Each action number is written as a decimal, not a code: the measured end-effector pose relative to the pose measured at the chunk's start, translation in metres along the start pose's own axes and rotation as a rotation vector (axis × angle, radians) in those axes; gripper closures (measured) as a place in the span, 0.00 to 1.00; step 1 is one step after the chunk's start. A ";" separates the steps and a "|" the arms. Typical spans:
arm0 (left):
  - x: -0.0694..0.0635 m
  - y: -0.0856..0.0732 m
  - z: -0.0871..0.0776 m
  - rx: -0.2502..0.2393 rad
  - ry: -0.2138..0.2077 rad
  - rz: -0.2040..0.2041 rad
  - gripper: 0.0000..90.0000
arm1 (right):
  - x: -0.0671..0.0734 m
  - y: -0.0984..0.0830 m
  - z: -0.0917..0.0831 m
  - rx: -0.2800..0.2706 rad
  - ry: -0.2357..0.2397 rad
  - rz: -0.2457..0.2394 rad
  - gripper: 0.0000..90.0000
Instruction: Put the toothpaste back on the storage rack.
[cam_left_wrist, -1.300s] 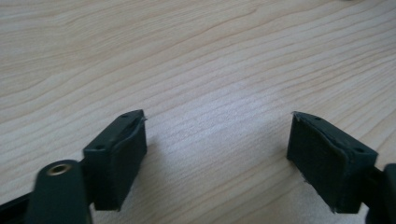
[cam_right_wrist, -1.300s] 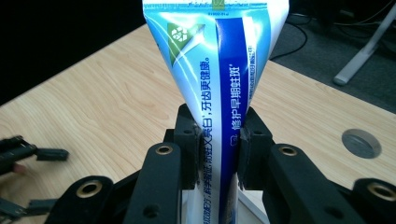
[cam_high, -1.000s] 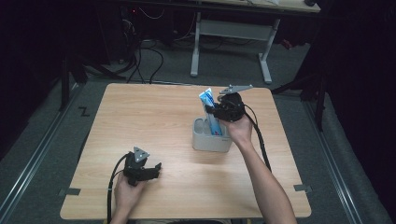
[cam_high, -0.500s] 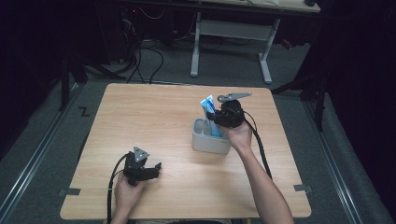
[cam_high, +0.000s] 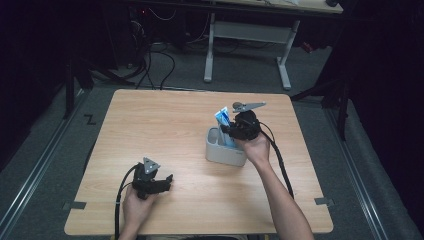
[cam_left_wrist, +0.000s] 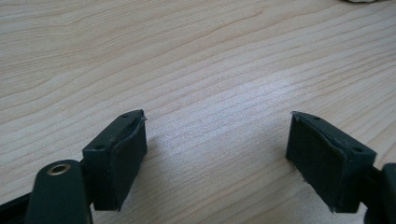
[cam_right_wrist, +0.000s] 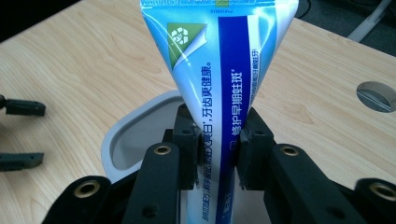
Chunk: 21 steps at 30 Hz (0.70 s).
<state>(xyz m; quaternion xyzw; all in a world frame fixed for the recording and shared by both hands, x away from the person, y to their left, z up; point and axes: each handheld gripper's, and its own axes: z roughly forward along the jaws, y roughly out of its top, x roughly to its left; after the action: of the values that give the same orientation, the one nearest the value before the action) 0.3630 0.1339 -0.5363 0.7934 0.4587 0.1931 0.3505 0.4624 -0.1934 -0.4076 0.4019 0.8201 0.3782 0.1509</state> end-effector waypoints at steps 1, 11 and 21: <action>0.000 0.000 0.000 -0.001 0.000 -0.001 0.23 | 0.001 0.000 0.000 0.005 -0.005 -0.005 0.80; 0.000 0.000 0.000 0.000 0.001 0.000 0.23 | -0.002 -0.008 -0.001 -0.018 0.003 0.010 0.79; -0.001 0.000 0.000 -0.001 0.002 0.001 0.23 | 0.002 -0.009 -0.001 -0.018 -0.050 0.000 0.59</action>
<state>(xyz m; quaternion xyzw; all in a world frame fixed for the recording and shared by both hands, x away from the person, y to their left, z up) 0.3626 0.1336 -0.5364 0.7931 0.4587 0.1943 0.3504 0.4552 -0.1957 -0.4135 0.4097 0.8127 0.3755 0.1751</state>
